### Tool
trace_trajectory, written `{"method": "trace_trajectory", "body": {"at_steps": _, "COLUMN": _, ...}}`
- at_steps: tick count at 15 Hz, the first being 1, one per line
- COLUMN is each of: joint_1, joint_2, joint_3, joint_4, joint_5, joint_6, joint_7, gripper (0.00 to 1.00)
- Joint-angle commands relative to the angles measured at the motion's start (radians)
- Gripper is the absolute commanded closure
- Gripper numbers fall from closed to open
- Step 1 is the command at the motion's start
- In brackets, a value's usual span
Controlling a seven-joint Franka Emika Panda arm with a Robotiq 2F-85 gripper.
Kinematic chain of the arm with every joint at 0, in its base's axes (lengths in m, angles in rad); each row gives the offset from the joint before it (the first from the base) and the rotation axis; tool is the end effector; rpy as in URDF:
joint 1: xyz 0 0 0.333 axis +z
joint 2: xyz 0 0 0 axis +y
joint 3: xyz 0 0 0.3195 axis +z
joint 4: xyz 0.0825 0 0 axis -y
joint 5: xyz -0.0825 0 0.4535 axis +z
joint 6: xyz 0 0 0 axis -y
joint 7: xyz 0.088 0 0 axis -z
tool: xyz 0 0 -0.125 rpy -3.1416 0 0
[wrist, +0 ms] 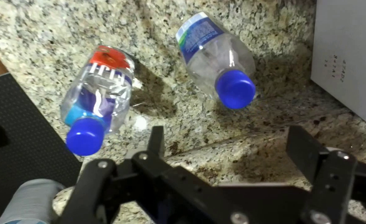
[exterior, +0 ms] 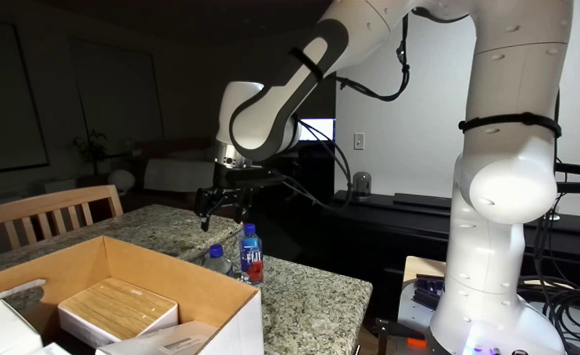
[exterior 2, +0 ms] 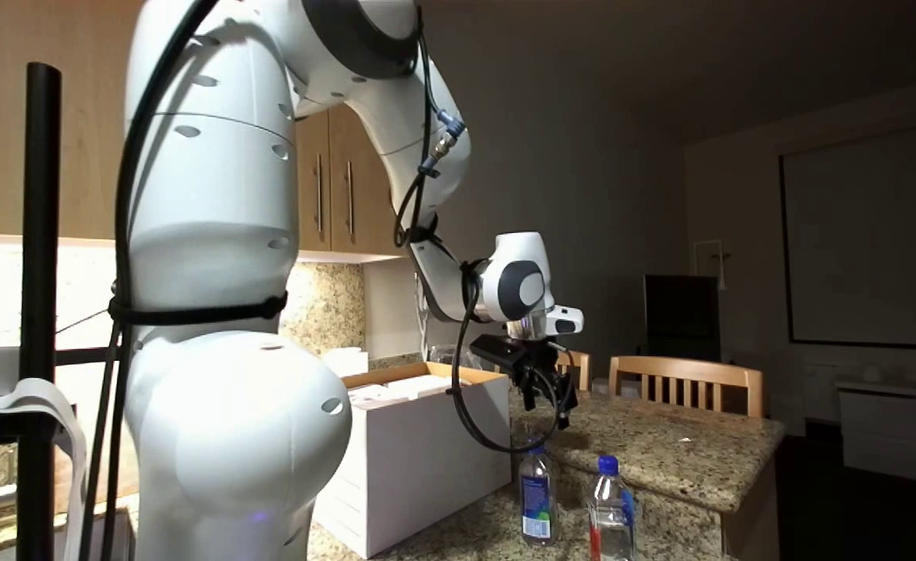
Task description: Put the two bottles in the white box
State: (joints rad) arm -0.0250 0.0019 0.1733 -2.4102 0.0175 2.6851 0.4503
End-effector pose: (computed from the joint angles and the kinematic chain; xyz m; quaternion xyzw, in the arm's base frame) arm 0.5592 0.0831 0.2726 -0.9783 0.1562 -0.1285 0.0449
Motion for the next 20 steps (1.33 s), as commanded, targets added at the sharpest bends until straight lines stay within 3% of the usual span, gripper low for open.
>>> {"method": "trace_trajectory", "body": {"at_steps": 1, "joint_1": 0.061, "joint_2": 0.145, "joint_3": -0.038, "joint_4": 0.126, "joint_5": -0.012, "joint_6": -0.031, "joint_7": -0.026, "gripper": 0.0}}
{"method": "trace_trajectory", "body": {"at_steps": 6, "joint_1": 0.147, "joint_2": 0.264, "joint_3": -0.098, "joint_4": 0.232, "joint_5": -0.062, "joint_6": -0.116, "joint_7": 0.013, "gripper": 0.0}}
{"method": "trace_trajectory", "body": {"at_steps": 7, "joint_1": 0.162, "joint_2": 0.281, "joint_3": -0.112, "joint_4": 0.251, "joint_5": -0.078, "joint_6": -0.132, "joint_7": 0.016, "gripper": 0.25}}
{"method": "trace_trajectory", "body": {"at_steps": 8, "joint_1": 0.179, "joint_2": 0.289, "joint_3": -0.128, "joint_4": 0.263, "joint_5": -0.101, "joint_6": -0.145, "joint_7": 0.028, "gripper": 0.26}}
{"method": "trace_trajectory", "body": {"at_steps": 17, "joint_1": 0.25, "joint_2": 0.29, "joint_3": -0.178, "joint_4": 0.355, "joint_5": -0.194, "joint_6": -0.343, "joint_7": 0.059, "gripper": 0.85}}
{"method": "trace_trajectory", "body": {"at_steps": 18, "joint_1": 0.251, "joint_2": 0.288, "joint_3": -0.177, "joint_4": 0.357, "joint_5": -0.197, "joint_6": -0.366, "joint_7": 0.06, "gripper": 0.51}}
{"method": "trace_trajectory", "body": {"at_steps": 20, "joint_1": 0.249, "joint_2": 0.286, "joint_3": -0.175, "joint_4": 0.357, "joint_5": -0.195, "joint_6": -0.4, "joint_7": 0.057, "gripper": 0.45}}
